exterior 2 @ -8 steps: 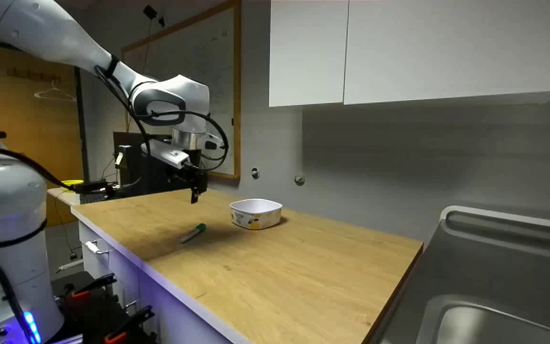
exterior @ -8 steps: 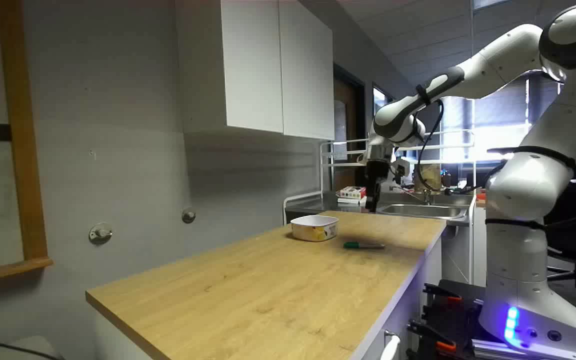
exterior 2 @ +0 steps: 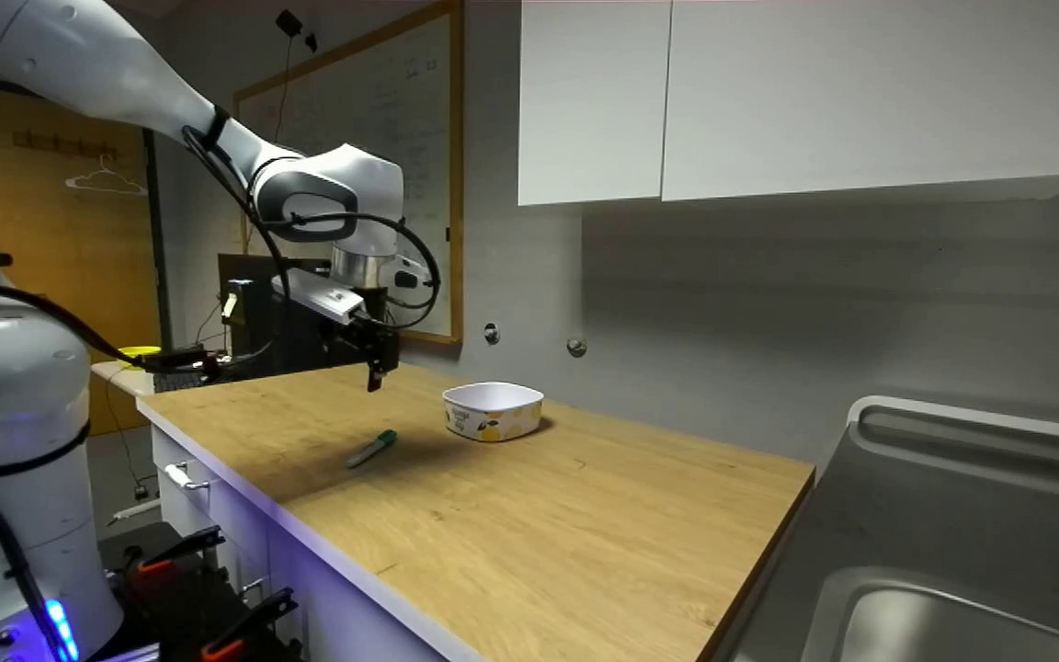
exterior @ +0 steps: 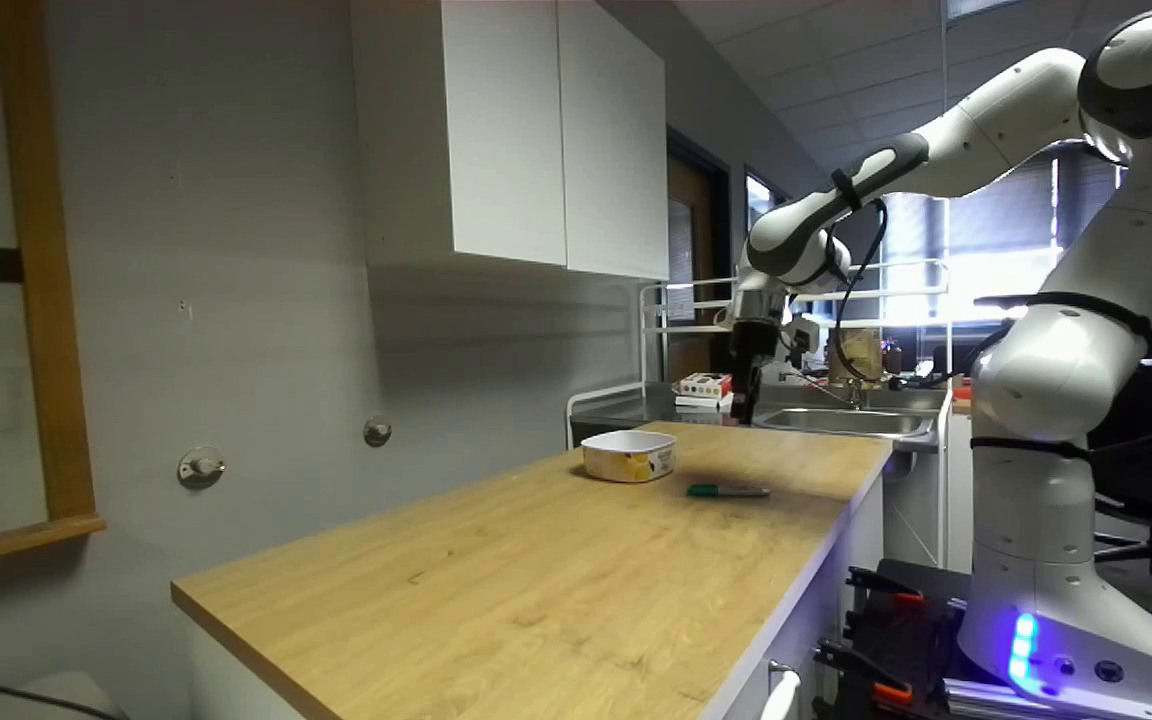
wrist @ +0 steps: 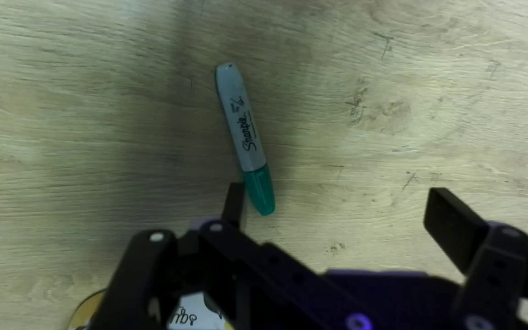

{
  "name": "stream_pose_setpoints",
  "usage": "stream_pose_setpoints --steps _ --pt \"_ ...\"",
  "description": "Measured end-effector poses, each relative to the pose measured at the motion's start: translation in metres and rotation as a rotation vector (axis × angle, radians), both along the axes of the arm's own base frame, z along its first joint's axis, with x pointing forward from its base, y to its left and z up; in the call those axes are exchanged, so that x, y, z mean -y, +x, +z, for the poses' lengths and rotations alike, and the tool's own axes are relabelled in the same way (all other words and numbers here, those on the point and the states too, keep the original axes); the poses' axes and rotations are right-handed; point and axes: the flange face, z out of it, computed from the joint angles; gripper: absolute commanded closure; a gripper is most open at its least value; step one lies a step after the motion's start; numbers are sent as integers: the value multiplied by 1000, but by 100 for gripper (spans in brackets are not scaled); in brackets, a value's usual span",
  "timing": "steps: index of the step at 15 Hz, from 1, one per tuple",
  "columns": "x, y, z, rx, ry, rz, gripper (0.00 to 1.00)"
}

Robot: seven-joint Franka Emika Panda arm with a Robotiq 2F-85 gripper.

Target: Put the marker in the bowl

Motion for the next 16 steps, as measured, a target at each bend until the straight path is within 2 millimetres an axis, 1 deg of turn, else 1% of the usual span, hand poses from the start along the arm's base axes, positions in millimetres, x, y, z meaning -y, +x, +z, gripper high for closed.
stream_pose_setpoints --steps 6,10,13,16 --pt "-1 0 1 0 -10 0 0" --pt "1 8 -4 20 -42 -12 0" --pt "7 18 -18 35 -86 -33 0" --pt "15 28 -40 21 -135 -53 0"
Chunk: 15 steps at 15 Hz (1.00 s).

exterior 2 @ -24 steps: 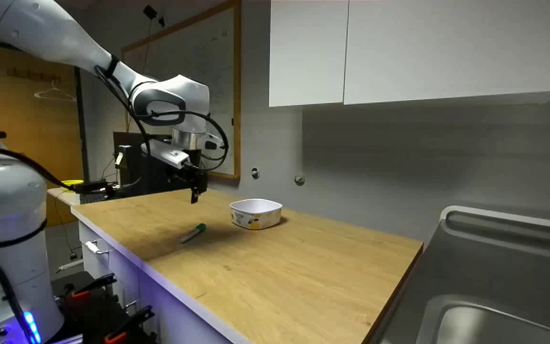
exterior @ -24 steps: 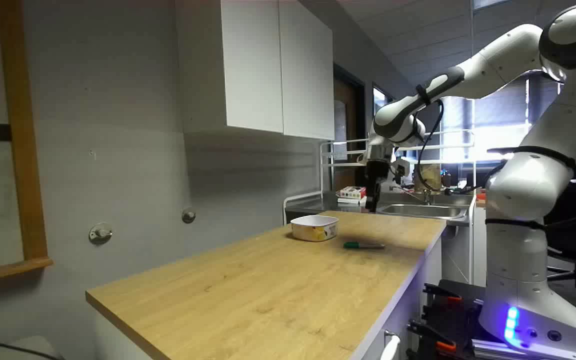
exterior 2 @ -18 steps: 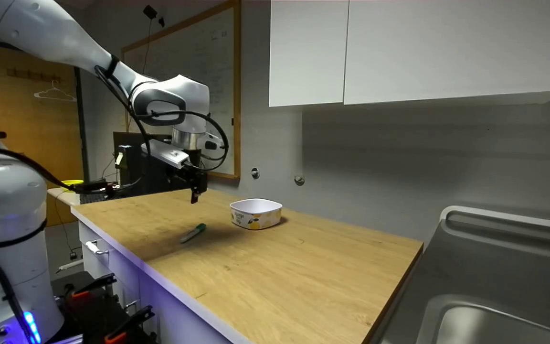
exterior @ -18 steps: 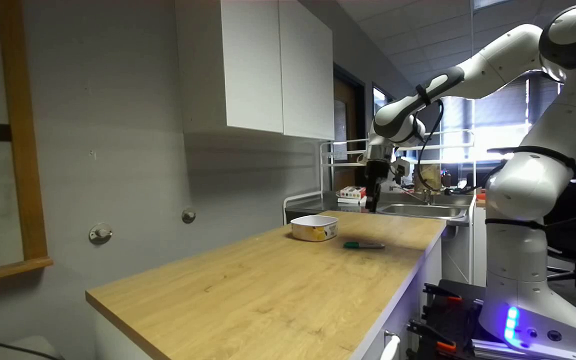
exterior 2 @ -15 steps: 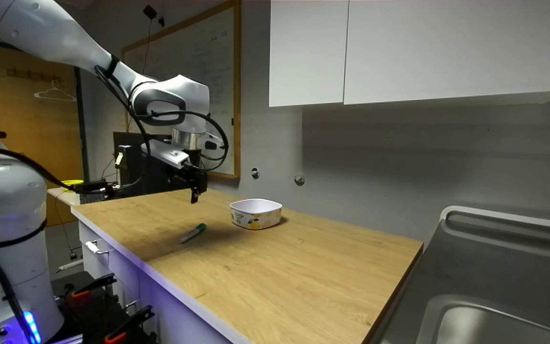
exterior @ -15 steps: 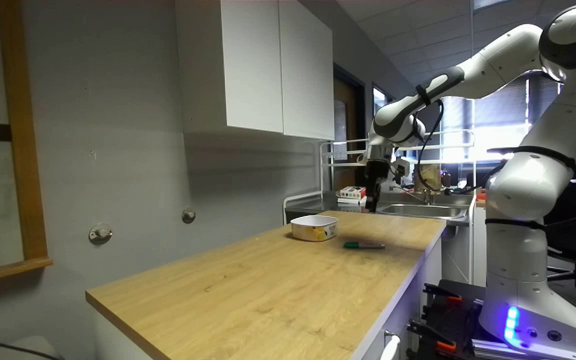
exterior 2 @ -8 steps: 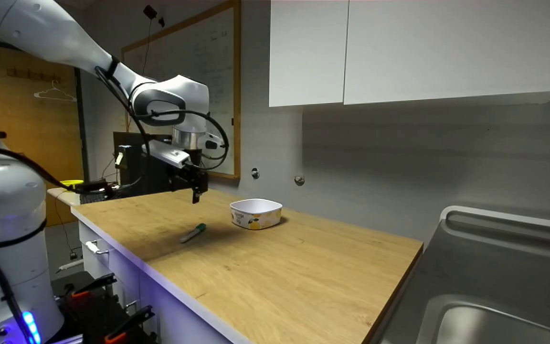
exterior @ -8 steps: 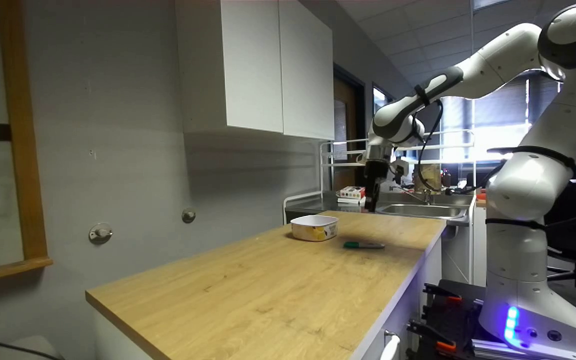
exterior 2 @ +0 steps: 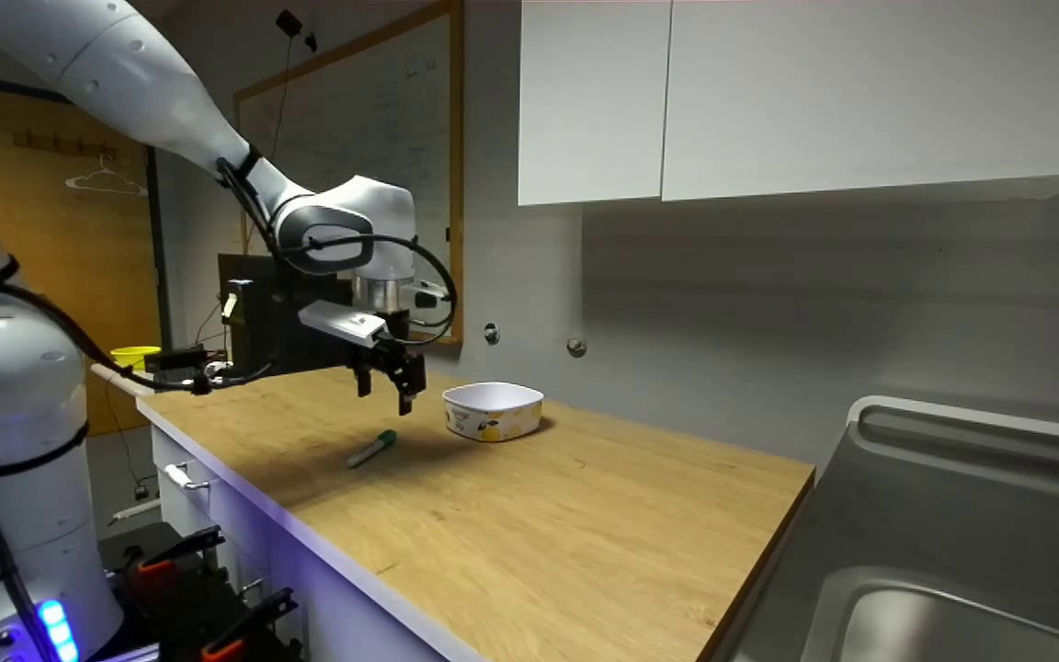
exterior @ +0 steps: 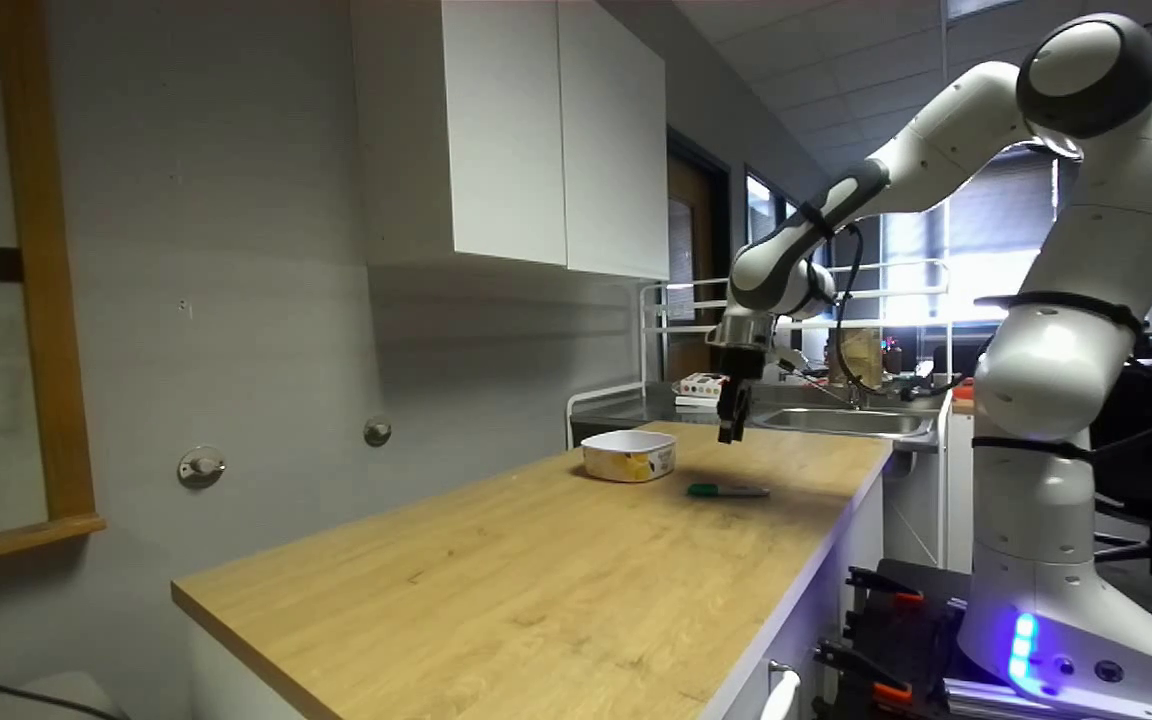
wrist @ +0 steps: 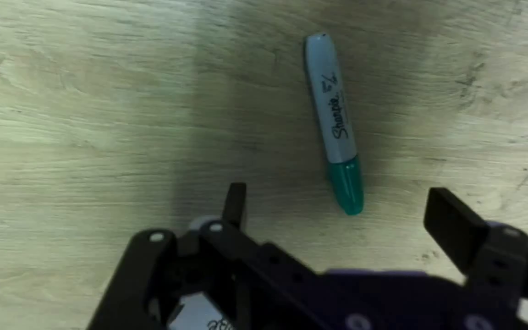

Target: Put the marker in the bowl

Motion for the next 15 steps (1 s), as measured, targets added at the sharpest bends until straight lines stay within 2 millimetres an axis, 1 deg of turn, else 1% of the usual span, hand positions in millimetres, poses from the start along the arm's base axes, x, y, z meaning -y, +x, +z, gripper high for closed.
stream_pose_setpoints --steps 4,7,10,12,15 --pt "9 6 -34 -59 -59 -23 0" --pt "16 7 -60 -118 -105 -38 0" --pt "19 6 -80 -173 -137 -49 0" --pt "17 9 -83 -186 -154 -45 0" --pt "6 14 -78 -193 -165 -26 0"
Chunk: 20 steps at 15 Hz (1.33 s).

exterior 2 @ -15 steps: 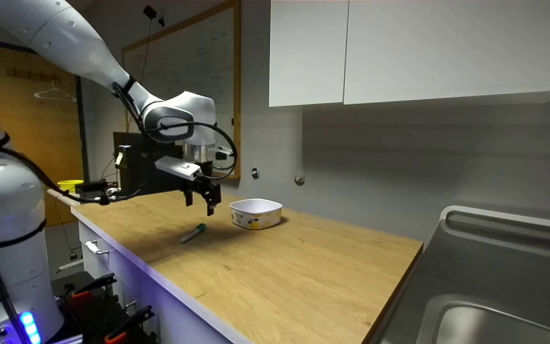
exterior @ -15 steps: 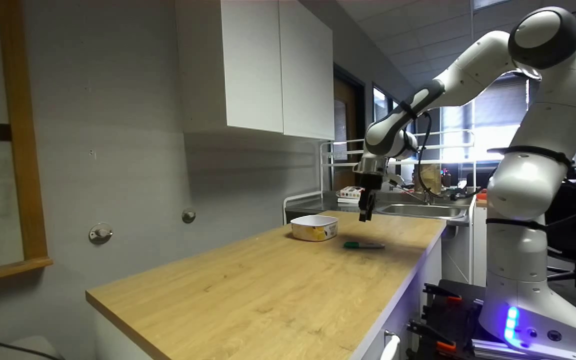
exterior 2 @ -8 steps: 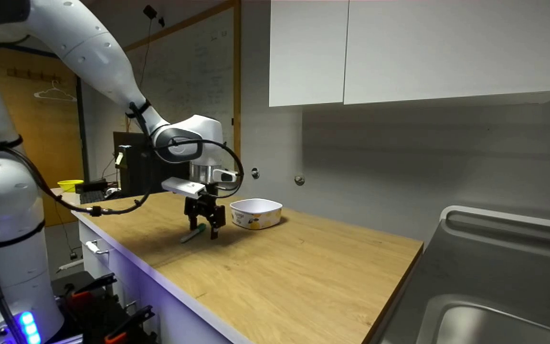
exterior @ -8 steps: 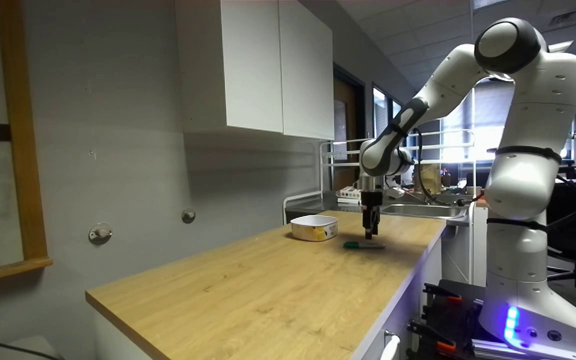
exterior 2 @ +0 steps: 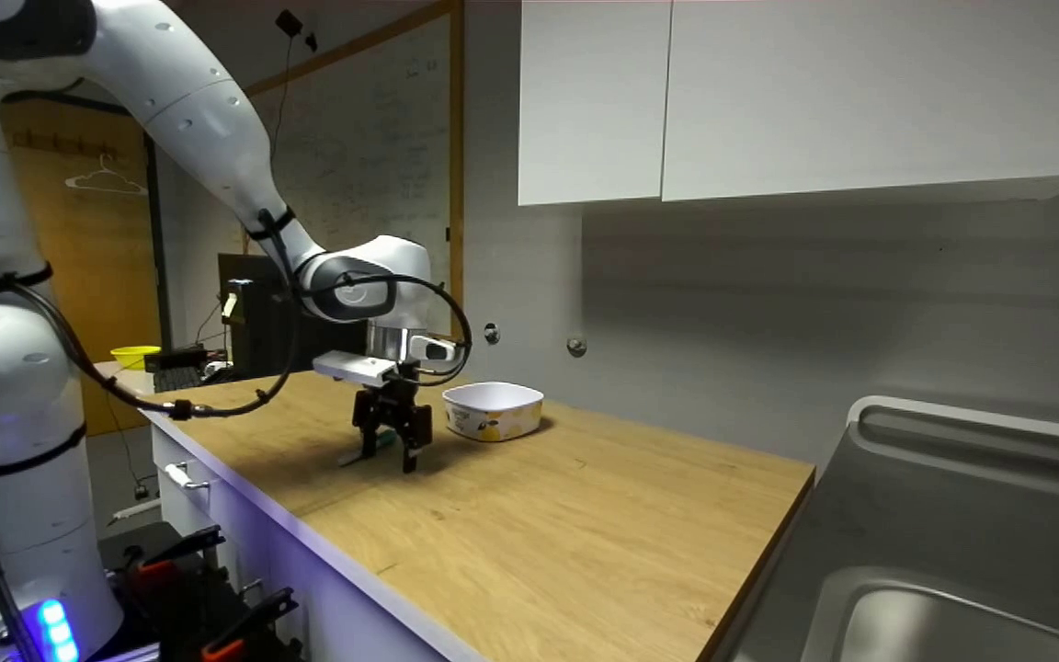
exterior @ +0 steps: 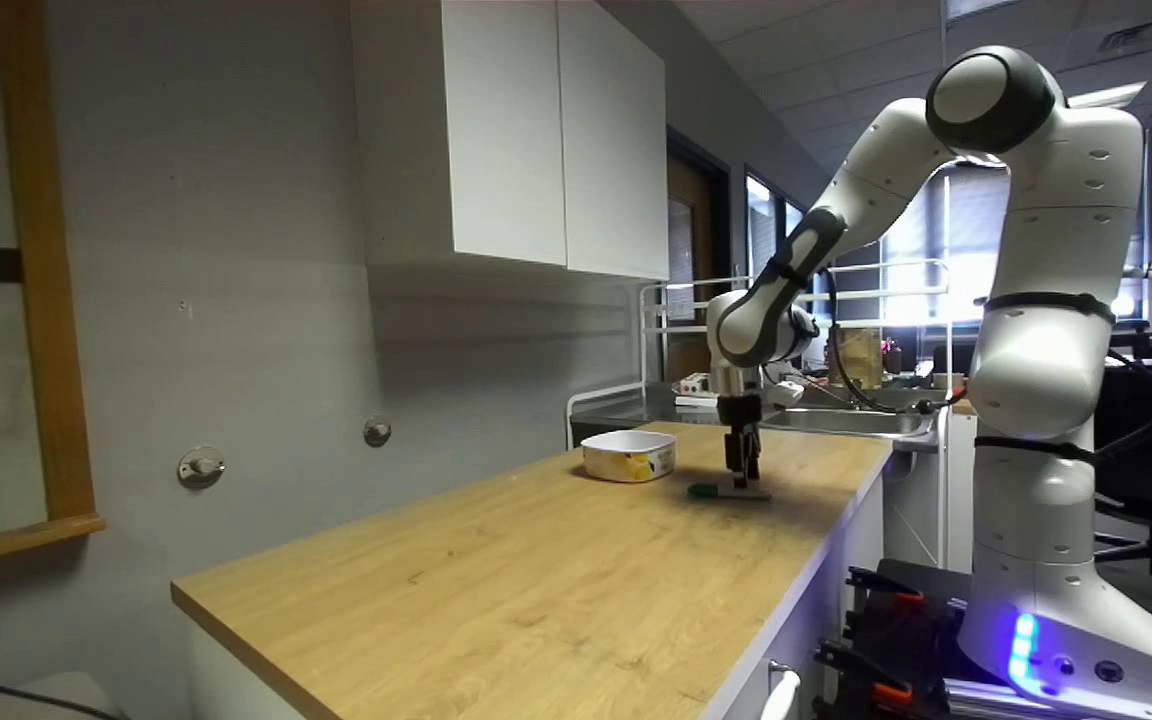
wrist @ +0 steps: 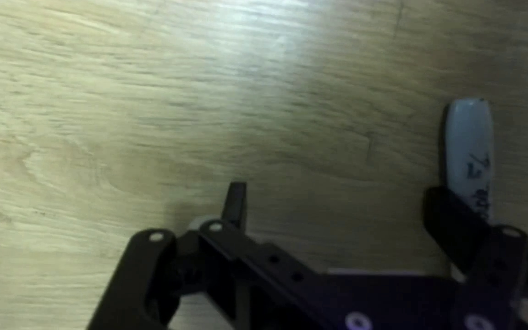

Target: Put the marker in the bowl

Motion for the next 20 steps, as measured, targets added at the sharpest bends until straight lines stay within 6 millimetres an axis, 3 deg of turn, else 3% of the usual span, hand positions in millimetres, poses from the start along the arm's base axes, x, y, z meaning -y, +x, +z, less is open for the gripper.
stream_pose_setpoints --steps 7,11,20 --pt "-44 9 37 22 -8 97 0" --pt "-56 8 53 36 -10 125 0" --pt "-56 8 33 -13 -8 85 0"
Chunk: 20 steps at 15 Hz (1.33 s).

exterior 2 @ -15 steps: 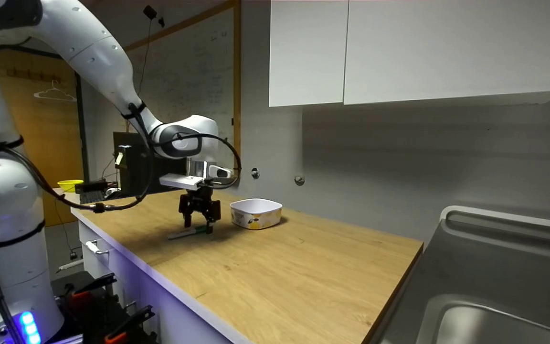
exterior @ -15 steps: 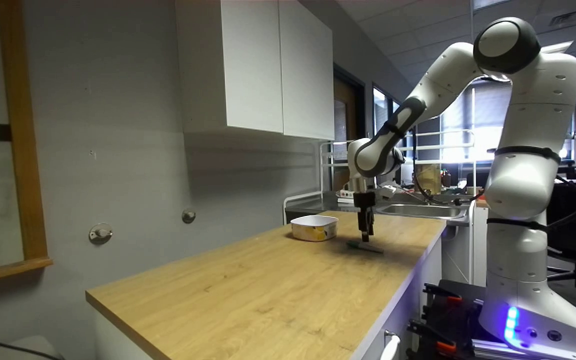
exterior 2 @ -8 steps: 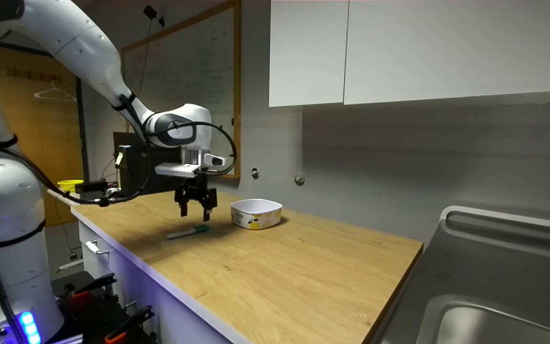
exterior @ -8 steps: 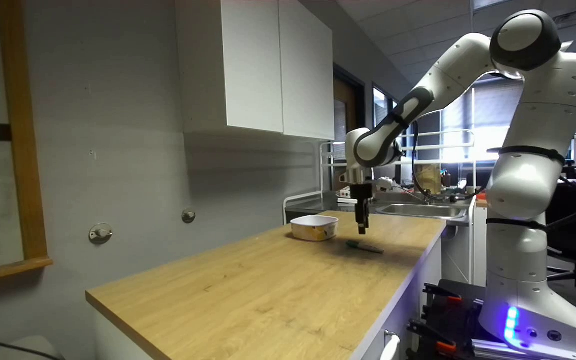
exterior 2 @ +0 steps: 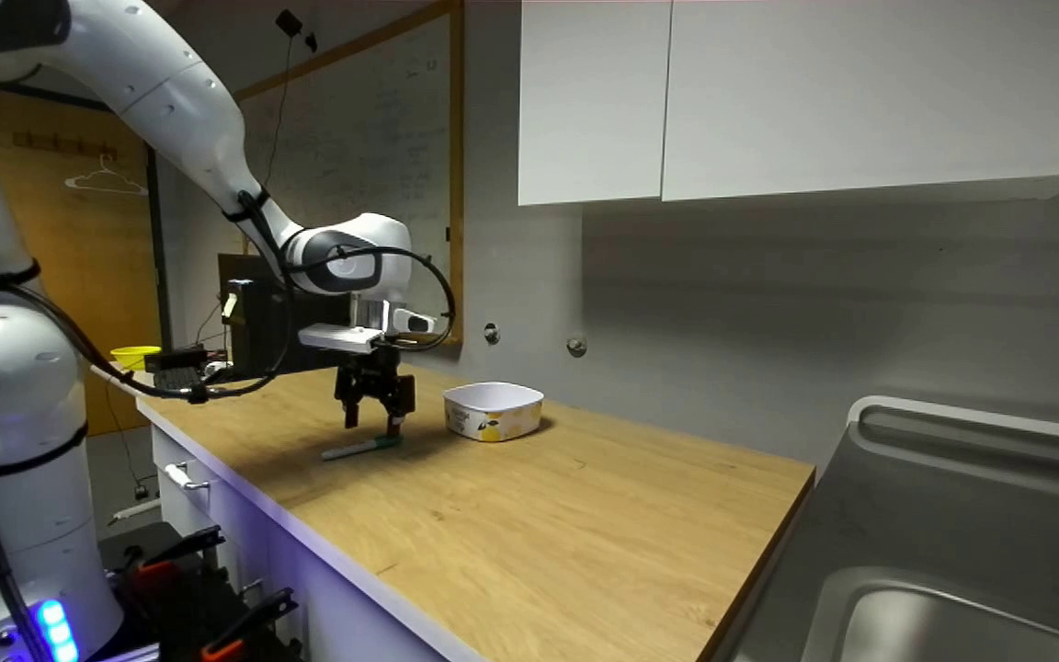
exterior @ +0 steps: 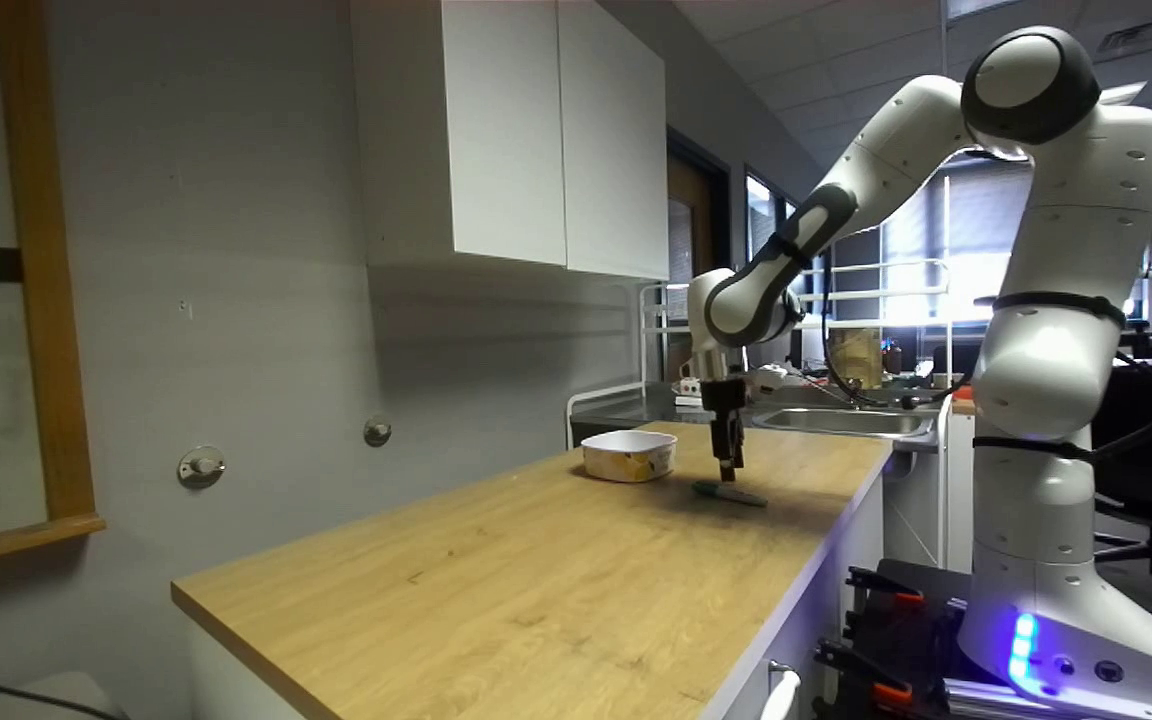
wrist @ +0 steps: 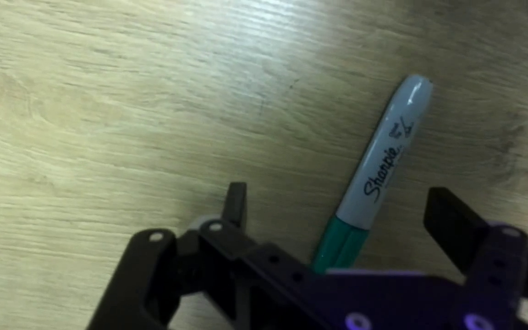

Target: Put the marker in the bowl

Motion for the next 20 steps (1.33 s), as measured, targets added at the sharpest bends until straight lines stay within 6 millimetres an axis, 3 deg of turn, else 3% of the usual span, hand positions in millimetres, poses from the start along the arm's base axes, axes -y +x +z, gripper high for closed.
stream_pose_setpoints --steps 9,10,12,20 --pt "0 1 -24 -56 -5 -51 0" --pt "1 2 -26 -61 -6 -57 25" --pt "1 4 -30 -70 -8 -67 33" --pt "4 16 -23 -49 -13 -75 93"
